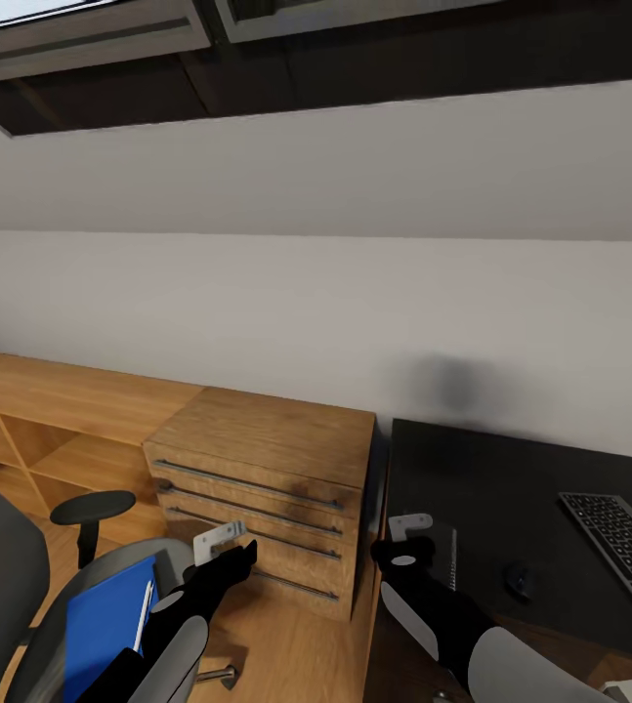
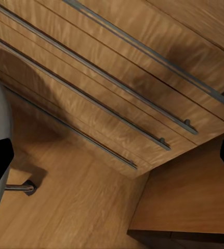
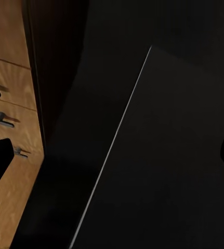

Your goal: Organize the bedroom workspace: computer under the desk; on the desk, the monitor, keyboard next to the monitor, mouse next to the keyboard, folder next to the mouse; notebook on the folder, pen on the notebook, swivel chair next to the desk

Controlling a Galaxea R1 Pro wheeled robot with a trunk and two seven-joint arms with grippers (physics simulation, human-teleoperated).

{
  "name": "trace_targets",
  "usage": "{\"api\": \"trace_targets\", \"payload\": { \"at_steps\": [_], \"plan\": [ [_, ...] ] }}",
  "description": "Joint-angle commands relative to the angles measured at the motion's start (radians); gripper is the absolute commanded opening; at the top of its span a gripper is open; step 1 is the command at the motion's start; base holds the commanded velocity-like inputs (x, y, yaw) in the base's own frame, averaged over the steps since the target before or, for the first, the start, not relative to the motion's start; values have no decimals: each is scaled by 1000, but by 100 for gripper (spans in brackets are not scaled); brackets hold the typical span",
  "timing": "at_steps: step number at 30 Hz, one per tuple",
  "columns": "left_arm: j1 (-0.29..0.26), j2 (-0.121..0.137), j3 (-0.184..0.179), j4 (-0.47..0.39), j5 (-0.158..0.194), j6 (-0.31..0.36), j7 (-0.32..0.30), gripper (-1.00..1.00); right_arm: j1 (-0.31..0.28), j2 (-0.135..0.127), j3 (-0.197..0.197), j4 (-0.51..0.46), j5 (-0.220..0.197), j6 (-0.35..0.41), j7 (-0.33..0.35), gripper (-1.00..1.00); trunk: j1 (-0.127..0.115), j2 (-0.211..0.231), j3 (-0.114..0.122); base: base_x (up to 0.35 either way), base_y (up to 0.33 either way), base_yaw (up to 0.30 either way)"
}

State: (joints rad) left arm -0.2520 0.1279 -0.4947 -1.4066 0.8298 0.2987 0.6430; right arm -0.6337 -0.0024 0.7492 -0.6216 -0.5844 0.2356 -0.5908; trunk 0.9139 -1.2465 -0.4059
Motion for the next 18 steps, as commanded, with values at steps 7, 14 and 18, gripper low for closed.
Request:
{"api": "trace_targets", "payload": {
  "at_steps": [7, 14, 18],
  "plan": [
    [-1, 1, -2, -2, 7, 1, 8, 100, -1, -2, 4, -8, -3, -22, -12, 100, 0, -1, -1, 0, 0, 0],
    [-1, 1, -2, -2, 7, 2, 8, 100, -1, -6, -7, -9, -3, -78, -16, 100, 0, -1, -1, 0, 0, -3],
    [-1, 1, -2, -2, 6, 2, 8, 100, -1, -7, -42, -9, -3, -91, -14, 100, 0, -1, 1, 0, 0, -90]
  ]
}}
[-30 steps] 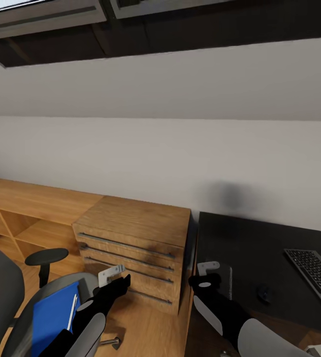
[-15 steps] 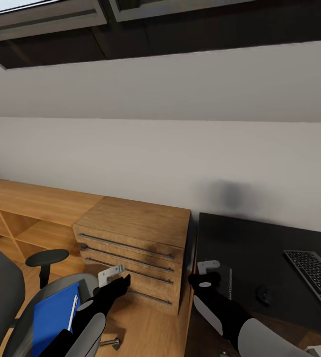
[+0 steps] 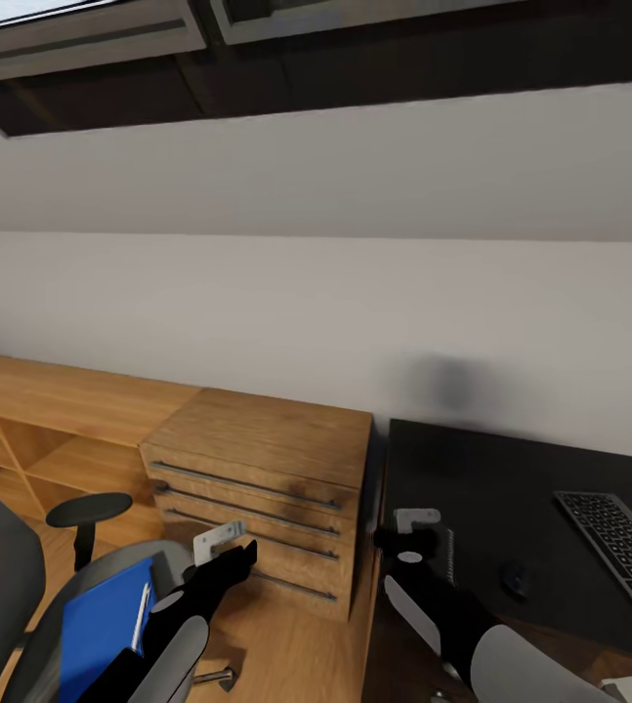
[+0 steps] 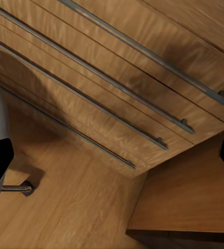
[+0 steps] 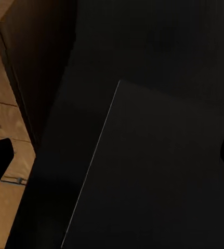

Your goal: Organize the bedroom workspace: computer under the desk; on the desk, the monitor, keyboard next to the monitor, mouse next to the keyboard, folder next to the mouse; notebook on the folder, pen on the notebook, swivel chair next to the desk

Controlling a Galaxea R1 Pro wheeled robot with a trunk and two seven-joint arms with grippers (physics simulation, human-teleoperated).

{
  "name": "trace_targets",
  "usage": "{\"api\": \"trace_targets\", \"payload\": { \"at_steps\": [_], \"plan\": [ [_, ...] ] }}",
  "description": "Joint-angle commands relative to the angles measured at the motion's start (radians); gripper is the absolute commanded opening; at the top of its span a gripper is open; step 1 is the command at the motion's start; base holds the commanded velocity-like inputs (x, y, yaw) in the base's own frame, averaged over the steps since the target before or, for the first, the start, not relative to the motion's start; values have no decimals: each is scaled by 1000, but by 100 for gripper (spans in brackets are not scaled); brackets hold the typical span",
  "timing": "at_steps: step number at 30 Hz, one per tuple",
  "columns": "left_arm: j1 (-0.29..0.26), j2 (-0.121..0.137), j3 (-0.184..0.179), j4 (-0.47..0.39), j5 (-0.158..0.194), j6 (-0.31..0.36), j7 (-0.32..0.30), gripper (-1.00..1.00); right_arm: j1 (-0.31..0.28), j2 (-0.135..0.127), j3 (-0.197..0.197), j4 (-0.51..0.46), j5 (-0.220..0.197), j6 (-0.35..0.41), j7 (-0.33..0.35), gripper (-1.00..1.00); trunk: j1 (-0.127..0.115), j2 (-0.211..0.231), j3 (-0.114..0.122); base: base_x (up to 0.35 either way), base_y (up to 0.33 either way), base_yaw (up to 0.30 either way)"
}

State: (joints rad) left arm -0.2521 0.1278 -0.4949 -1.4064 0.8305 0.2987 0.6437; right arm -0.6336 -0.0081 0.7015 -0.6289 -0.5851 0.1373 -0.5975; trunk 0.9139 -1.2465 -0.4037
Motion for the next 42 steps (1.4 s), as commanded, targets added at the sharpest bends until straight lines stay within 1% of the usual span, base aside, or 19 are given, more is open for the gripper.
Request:
{"api": "trace_targets", "payload": {
  "at_steps": [1, 8, 20, 30, 34, 42],
  "plan": [
    [-1, 1, -2, -2, 5, 2, 8, 100, -1, -1, -1, -2, -2, 6, -7, 100, 0, -1, 0, 0, 0, -168],
    [-1, 1, -2, -2, 4, 2, 8, 100, -1, -1, -11, -2, -2, 4, -7, 100, 0, -1, 2, 0, 0, -101],
    [-1, 1, -3, -3, 3, 2, 7, 100, -1, 0, -12, -2, -4, 1, -3, 100, 0, -1, 2, 0, 0, -8],
    [0, 1, -4, -30, 6, 0, 7, 100, -1, 0, -13, -2, -4, 1, -2, 100, 0, -1, 2, 0, 0, 0],
    [-1, 0, -4, -36, 7, 0, 8, 100, -1, 0, -15, -1, -6, 5, -2, 100, 15, -29, -10, 0, 0, 0],
    [-1, -1, -4, -37, 7, 0, 8, 100, -1, 0, -16, 0, -24, 9, -2, 100, 46, -85, -36, 0, 0, 0]
  ]
}}
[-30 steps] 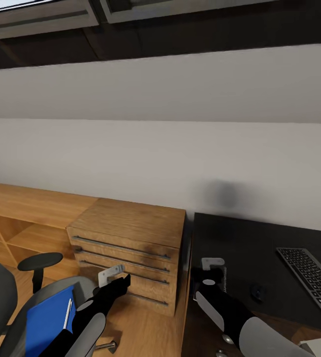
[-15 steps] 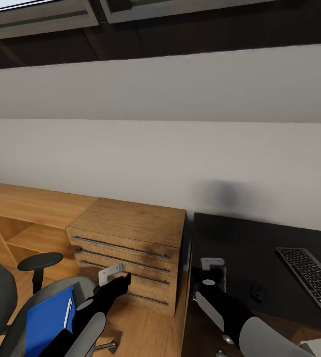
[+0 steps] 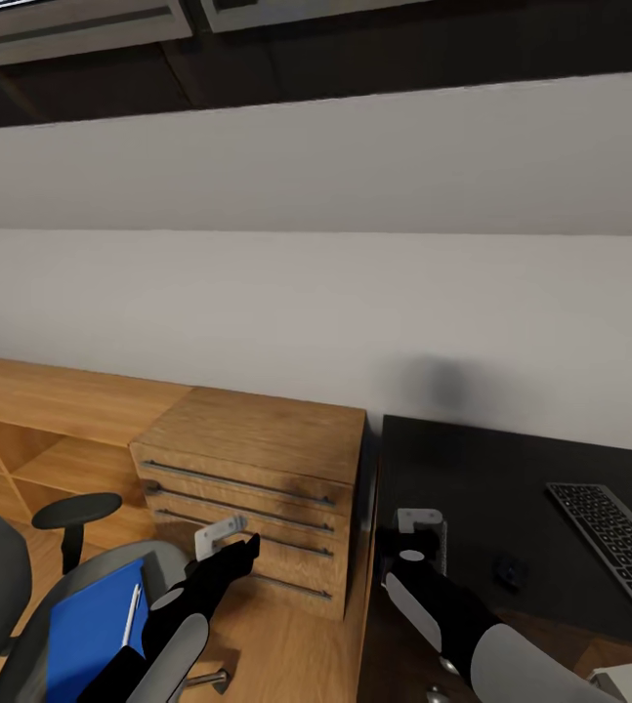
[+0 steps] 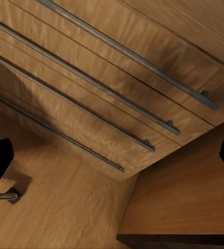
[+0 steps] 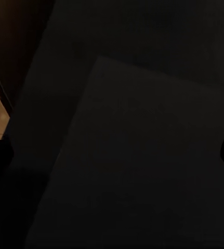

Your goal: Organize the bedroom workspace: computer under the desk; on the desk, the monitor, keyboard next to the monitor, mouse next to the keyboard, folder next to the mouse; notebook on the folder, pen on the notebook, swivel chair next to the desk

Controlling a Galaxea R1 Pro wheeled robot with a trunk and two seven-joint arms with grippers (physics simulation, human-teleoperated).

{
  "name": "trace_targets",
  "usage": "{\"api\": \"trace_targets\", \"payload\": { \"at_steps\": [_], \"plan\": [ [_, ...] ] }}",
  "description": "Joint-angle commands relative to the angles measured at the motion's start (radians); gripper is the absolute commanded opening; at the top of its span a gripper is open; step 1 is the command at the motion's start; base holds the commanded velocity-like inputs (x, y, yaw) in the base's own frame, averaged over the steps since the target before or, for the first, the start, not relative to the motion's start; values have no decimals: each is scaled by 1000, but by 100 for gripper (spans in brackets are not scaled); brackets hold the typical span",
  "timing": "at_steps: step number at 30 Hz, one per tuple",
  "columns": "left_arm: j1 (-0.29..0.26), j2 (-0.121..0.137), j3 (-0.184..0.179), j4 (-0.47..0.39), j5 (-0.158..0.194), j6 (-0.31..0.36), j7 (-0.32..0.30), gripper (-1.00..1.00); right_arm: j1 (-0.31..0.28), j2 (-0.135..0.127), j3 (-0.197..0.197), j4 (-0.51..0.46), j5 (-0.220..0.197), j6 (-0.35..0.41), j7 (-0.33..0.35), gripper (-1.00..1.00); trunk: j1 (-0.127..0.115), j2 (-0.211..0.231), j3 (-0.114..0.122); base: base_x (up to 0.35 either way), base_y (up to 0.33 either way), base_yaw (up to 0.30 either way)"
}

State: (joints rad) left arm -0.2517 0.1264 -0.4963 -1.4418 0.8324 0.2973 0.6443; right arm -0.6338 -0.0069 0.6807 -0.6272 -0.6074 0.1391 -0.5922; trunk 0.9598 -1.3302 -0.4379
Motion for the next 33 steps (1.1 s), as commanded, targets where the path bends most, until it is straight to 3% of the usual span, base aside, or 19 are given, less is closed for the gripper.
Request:
{"api": "trace_targets", "payload": {
  "at_steps": [1, 14, 33],
  "plan": [
    [-1, 1, -2, -2, 5, 2, 8, 100, -1, -1, 5, -2, -2, 8, -8, 100, 4, -8, -4, 0, 0, 0],
    [-1, 1, -2, -1, 5, 2, 8, 100, -1, -1, 5, 1, -7, 8, -8, 100, 54, -99, -45, 0, 0, 0],
    [-1, 2, -2, 2, 8, 3, 8, 100, -1, -1, 5, 3, -9, 10, -8, 100, 54, -99, -45, 0, 0, 0]
  ]
}}
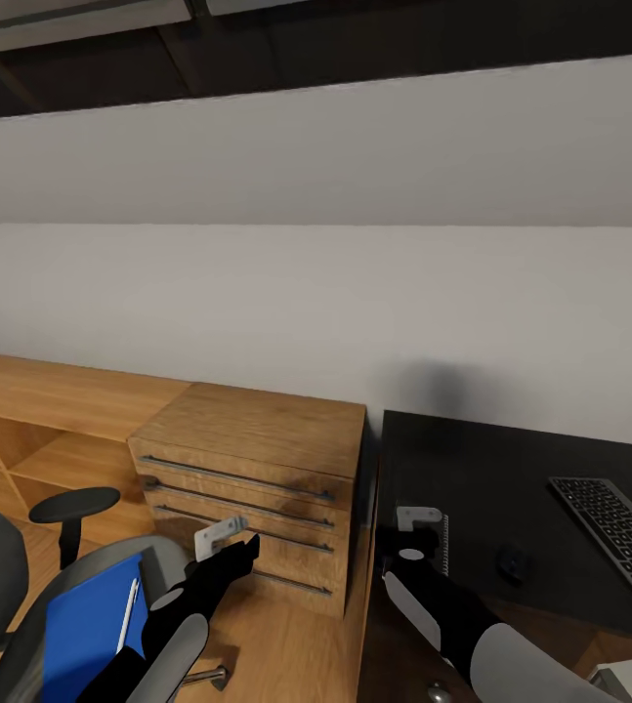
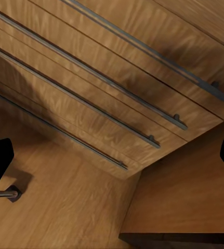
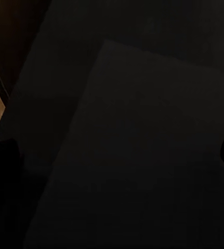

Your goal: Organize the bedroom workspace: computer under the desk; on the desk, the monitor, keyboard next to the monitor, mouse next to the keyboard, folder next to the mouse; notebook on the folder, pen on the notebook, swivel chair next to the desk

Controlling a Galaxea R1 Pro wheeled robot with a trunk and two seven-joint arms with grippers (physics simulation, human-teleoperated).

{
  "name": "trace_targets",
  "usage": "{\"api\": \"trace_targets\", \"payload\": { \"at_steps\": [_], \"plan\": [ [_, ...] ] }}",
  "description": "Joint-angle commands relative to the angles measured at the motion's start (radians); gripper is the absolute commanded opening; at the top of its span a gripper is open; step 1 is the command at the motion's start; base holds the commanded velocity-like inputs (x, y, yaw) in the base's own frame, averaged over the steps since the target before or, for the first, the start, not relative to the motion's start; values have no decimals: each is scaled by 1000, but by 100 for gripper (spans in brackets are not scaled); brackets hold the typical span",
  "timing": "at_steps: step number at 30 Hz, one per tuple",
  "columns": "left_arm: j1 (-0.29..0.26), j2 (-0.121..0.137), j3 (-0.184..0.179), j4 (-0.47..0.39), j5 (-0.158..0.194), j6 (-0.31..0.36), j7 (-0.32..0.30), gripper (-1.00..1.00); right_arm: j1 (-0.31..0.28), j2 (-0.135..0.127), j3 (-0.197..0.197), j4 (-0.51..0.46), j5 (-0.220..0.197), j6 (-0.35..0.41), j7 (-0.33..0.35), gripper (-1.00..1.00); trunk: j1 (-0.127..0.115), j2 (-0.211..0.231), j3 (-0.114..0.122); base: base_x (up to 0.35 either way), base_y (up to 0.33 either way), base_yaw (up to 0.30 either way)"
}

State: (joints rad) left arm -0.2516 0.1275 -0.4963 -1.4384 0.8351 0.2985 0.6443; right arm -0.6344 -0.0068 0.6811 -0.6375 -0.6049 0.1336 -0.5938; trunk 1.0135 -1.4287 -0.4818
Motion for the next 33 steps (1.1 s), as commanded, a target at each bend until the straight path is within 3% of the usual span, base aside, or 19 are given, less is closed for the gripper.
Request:
{"api": "trace_targets", "payload": {
  "at_steps": [1, 33],
  "plan": [
    [-1, 1, -2, -1, 5, 2, 8, 100, -1, -1, 5, 13, -11, 15, -6, 100, 0, -1, -1, 0, 0, 0],
    [-1, 1, -2, 7, 6, 2, 8, 100, -1, -1, 5, 12, -10, 15, -6, 100, 0, -1, -1, -72, 0, 0]
  ]
}}
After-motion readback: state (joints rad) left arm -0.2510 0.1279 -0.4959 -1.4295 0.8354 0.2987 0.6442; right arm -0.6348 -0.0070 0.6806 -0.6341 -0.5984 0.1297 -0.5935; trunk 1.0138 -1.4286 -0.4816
